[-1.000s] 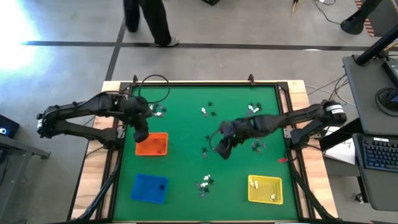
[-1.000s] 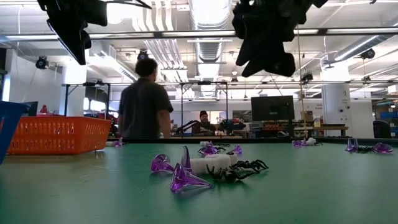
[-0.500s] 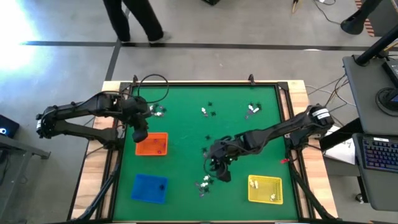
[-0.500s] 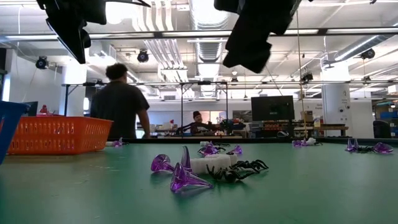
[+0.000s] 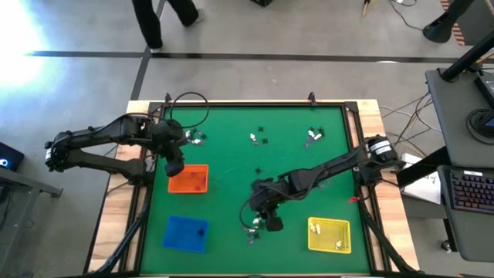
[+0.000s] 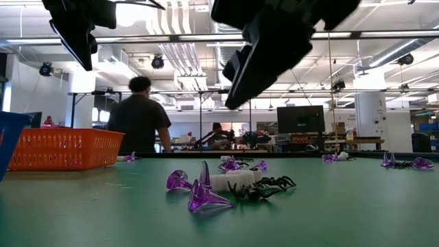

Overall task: Sort Halloween decoration
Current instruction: Put the white skeleton toy into the yellow bin

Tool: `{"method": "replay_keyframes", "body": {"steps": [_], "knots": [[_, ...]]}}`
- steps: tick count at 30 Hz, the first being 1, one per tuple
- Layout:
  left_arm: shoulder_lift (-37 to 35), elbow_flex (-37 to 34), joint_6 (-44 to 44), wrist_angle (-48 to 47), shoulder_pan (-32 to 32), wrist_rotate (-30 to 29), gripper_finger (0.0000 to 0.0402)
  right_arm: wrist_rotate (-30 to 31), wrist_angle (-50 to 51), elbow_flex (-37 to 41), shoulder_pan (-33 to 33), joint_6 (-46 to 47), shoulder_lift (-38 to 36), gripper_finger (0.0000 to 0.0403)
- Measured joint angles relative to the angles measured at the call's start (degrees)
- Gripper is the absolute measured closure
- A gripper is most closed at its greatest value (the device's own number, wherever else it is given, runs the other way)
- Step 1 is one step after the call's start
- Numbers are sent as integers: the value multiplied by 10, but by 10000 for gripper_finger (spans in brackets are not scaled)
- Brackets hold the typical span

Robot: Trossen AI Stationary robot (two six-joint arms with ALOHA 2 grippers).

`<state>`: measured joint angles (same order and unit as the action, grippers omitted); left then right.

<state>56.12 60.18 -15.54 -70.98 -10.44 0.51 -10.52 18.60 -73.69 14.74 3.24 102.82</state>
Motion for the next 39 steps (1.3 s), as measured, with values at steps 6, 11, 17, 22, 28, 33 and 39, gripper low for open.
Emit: {"method": "replay_keyframes", "body": {"steps": [6,11,17,22,28,33,39], "knots": [[0,0,-5,0,0,0,322,0,0,-9,0,-9,30,289],[0,0,-15,0,0,0,322,0,16,-9,0,-9,42,289],[0,0,-15,0,0,0,322,0,19,-9,2,-7,50,289],[0,0,-15,3,0,0,322,1,19,-8,14,-9,70,289],[0,-8,-15,6,0,0,322,33,14,-8,25,-8,91,289],[0,-31,-20,15,0,0,322,46,14,-8,25,4,95,290],[0,-55,-30,14,0,0,322,54,15,-8,26,23,94,318]]}}
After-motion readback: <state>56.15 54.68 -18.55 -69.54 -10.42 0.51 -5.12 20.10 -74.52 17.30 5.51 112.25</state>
